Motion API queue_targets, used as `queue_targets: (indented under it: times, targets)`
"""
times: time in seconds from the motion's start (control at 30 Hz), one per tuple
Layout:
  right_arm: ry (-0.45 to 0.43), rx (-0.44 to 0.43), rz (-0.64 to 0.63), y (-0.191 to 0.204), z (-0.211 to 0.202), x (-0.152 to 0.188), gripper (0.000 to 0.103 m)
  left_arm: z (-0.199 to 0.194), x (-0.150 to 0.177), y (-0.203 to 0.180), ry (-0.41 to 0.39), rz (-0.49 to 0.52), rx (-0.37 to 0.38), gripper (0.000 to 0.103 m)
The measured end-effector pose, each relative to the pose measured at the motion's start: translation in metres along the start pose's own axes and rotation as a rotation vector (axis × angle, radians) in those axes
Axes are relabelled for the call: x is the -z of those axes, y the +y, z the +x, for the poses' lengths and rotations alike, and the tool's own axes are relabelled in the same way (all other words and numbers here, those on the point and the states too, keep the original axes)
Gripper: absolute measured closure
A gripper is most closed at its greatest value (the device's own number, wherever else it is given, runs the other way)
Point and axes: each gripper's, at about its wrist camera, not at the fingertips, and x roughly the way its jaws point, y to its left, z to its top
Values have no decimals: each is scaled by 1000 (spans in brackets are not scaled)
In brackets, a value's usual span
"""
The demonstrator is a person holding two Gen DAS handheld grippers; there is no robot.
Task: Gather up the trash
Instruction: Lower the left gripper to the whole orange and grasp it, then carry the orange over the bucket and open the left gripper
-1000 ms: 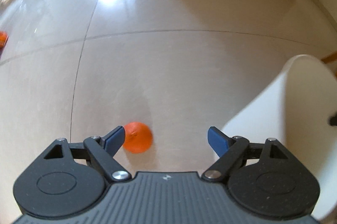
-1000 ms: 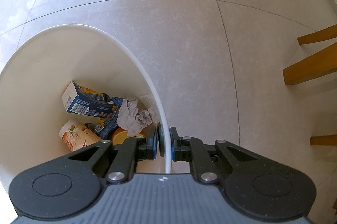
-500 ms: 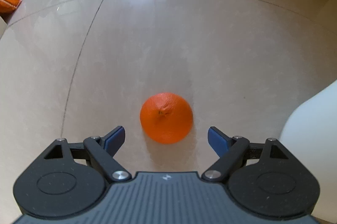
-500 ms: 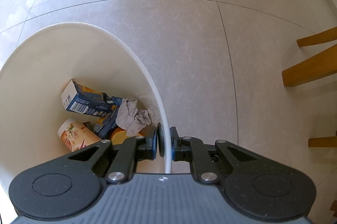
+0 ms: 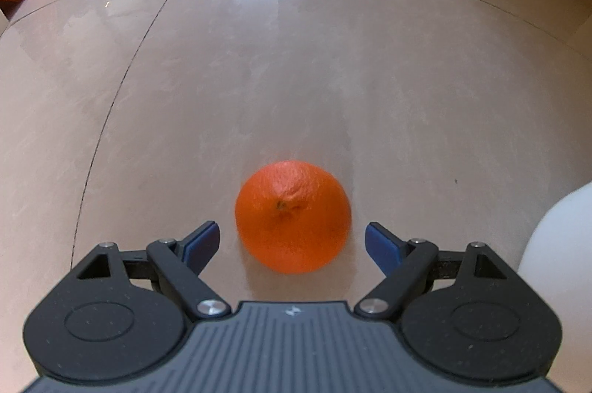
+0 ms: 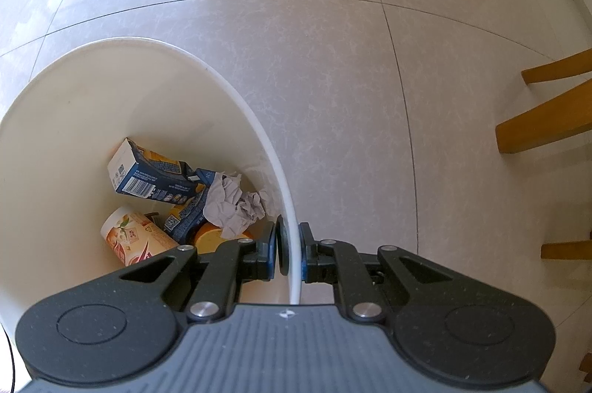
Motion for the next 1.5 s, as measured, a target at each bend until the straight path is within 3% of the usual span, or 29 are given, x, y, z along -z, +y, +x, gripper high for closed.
queue_targets:
  times: [0.3, 0.83, 1.23, 1.5]
  targets:
    - [-2, 2, -7, 1, 1, 1, 89, 15, -6, -3, 15, -18, -19, 18]
    - [-3, 1, -7, 0, 0, 0, 89, 18, -13, 7, 64, -50, 8, 35]
    - [-1, 1, -10, 0, 0, 1, 89, -2, -24, 2, 150, 75, -18, 41]
    - [6, -4, -15, -1, 0, -1, 89, -59, -41, -2, 172, 188, 4, 43]
